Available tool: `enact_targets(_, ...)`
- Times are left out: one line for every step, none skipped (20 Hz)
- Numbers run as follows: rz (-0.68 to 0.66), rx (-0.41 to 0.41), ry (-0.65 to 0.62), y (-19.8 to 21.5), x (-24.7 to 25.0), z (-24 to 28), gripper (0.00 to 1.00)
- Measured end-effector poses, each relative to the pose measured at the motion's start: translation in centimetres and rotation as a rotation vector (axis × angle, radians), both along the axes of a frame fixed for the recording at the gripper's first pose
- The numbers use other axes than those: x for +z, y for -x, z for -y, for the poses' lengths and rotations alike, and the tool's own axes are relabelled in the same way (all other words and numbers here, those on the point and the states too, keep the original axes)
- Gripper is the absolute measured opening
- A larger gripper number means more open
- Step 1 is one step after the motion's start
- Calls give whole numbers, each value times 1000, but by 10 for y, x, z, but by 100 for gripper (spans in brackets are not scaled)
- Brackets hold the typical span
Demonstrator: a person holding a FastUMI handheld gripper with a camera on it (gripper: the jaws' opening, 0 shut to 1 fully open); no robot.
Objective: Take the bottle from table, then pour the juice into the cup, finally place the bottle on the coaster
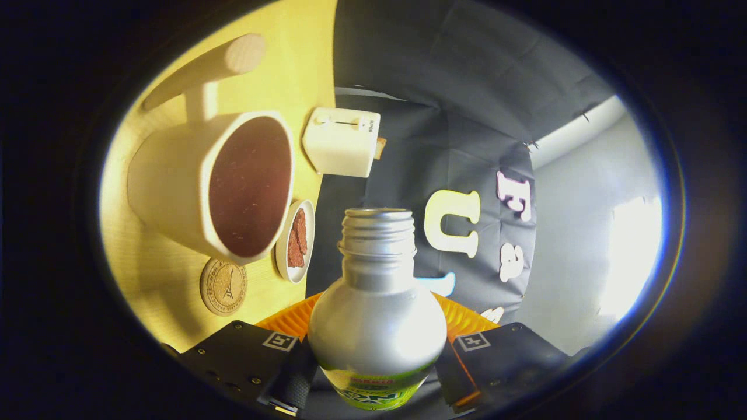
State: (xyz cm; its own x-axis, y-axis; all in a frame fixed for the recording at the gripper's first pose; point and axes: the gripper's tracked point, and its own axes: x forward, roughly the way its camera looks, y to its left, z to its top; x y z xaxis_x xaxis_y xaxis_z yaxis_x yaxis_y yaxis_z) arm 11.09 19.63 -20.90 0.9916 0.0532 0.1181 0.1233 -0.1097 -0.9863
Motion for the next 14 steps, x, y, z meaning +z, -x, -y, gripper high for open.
enact_targets(-10,-8,-20,-1,-2,1,83)
enact_targets(-10,-9,-42,-1,-3,3,83)
enact_targets(-8,-9,-61,0,-3,4,83)
enact_targets(-4,-13,-81,1,-3,6,83)
enact_targets(-1,-13,-110,5,-5,9,83)
enact_targets(-1,-18,-147,6,-6,11,83)
enact_targets(-6,-25,-182,4,-8,14,83)
enact_targets(-10,-32,-214,4,-8,16,83)
enact_targets(-7,-42,-240,3,-5,18,83)
enact_targets(-4,-47,-266,2,-2,20,83)
enact_targets(0,-54,-296,0,1,23,83)
enact_targets(1,-60,-332,-1,1,24,83)
enact_targets(-2,-66,-372,-2,-4,28,83)
enact_targets(-3,-74,-414,-2,-4,31,83)
